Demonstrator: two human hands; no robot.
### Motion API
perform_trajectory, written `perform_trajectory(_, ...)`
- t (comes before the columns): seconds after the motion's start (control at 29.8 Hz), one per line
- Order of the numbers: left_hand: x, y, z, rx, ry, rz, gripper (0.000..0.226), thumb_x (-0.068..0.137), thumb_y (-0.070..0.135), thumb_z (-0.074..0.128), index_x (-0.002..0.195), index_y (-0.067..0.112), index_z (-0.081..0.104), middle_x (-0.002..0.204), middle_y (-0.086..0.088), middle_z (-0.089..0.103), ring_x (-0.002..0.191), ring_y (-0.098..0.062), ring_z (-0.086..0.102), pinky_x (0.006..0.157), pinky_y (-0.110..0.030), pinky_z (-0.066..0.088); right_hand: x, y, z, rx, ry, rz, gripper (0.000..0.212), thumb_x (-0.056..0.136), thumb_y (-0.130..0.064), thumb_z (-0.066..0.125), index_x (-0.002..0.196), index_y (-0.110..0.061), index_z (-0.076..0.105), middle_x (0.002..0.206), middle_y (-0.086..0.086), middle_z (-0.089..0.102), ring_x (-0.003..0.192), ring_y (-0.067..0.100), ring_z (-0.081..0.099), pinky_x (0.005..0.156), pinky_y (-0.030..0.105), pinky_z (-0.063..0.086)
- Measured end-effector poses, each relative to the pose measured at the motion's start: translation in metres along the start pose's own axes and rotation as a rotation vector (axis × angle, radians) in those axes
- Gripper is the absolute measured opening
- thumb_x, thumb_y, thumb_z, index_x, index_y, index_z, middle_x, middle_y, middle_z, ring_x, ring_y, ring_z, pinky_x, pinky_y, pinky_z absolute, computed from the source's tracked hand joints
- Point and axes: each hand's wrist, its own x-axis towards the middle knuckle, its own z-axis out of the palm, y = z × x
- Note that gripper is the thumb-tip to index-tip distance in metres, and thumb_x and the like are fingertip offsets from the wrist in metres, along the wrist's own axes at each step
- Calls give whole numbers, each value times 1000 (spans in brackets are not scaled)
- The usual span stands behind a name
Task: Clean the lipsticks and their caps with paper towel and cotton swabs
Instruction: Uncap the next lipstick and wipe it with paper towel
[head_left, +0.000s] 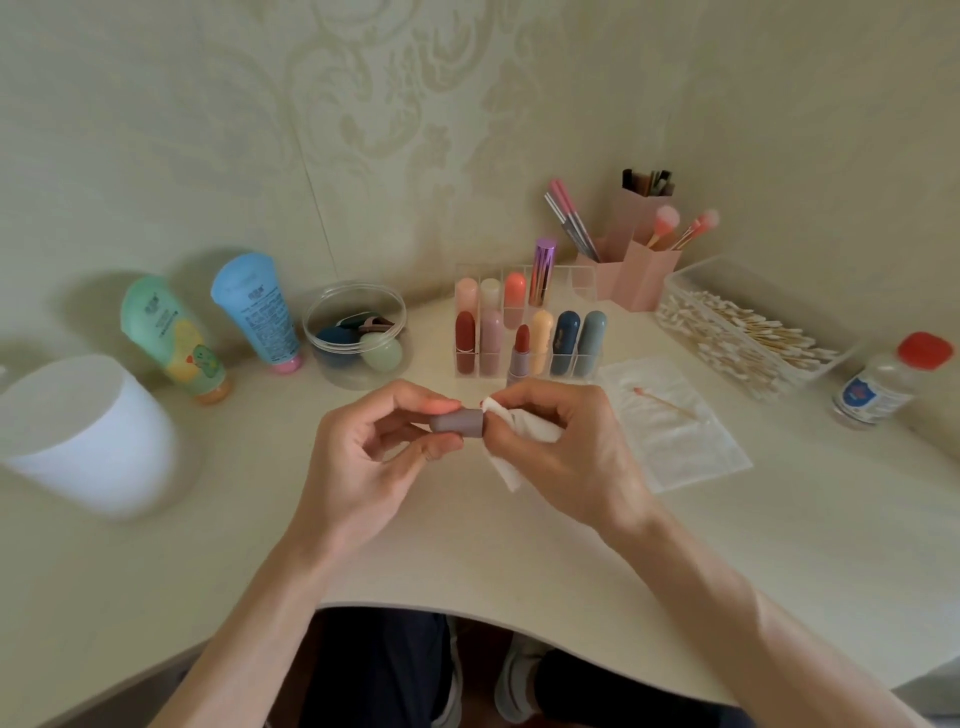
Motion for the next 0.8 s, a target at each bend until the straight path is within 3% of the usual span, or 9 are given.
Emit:
perform_trajectory(0.1, 1, 1, 2, -42, -31, -73, 26, 88, 19, 78, 113, 15, 71, 101, -5, 76, 77, -22, 72, 63, -30, 55, -1, -3, -1, -41, 44, -59, 8, 91, -20, 76, 88, -27, 78, 75, -12, 73, 67, 10, 68, 58, 27, 51)
perform_trajectory(0.17, 2, 0, 2, -32, -48, -121, 17, 98, 29, 68, 110, 20, 73, 90, -8, 75, 66, -22, 67, 55, -33, 50, -3, -5, -2, -83, 78, -132, 8, 90, -16, 77, 90, -24, 78, 79, -13, 73, 73, 13, 70, 62, 29, 54)
perform_trajectory(0.27, 2, -3, 1, 32, -48, -66, 12, 95, 20, 67, 101, 14, 75, 76, -6, 71, 59, -21, 59, 57, -27, 49, -4, -5, -1, -126, 105, -190, 7, 90, -14, 77, 92, -21, 79, 81, -13, 73, 75, 12, 70, 65, 27, 55)
perform_trajectory(0.34, 1, -1, 1, 25, -38, -22, 15, 87, 11, 73, 102, 11, 74, 80, -5, 73, 60, -25, 57, 58, -26, 50, -3, -3, -1, -53, 74, -90, 6, 91, -19, 76, 90, -24, 79, 77, -12, 73, 70, 12, 69, 61, 30, 54)
perform_trajectory(0.44, 1, 1, 1, 12, -19, 8, 19, 82, 5, 76, 101, 10, 73, 93, -2, 76, 72, -20, 67, 64, -26, 55, -1, -2, -1, 4, 25, -5, 9, 92, -23, 75, 86, -29, 78, 73, -10, 72, 63, 6, 65, 56, 29, 51)
perform_trajectory(0.57, 1, 2, 3, -77, -55, -102, 27, 92, 20, 73, 118, 14, 70, 95, -12, 75, 69, -27, 69, 53, -31, 49, -3, -4, -3, -53, 52, -73, 7, 91, -18, 76, 90, -25, 78, 77, -13, 73, 71, 11, 70, 61, 24, 52)
perform_trajectory(0.67, 1, -1, 2, -28, -85, -107, 16, 97, 24, 66, 105, 14, 75, 78, -10, 72, 60, -22, 63, 51, -22, 45, -4, -6, -1, -153, 92, -207, 8, 89, -13, 78, 92, -20, 79, 81, -14, 72, 75, 11, 70, 66, 20, 51)
perform_trajectory(0.8, 0, 0, 2, -6, -60, -28, 17, 84, 12, 74, 101, 12, 73, 82, -6, 76, 68, -15, 69, 59, -21, 50, -2, -4, -2, -24, 8, 2, 8, 91, -26, 77, 85, -32, 78, 73, -13, 71, 65, 5, 64, 59, 23, 47)
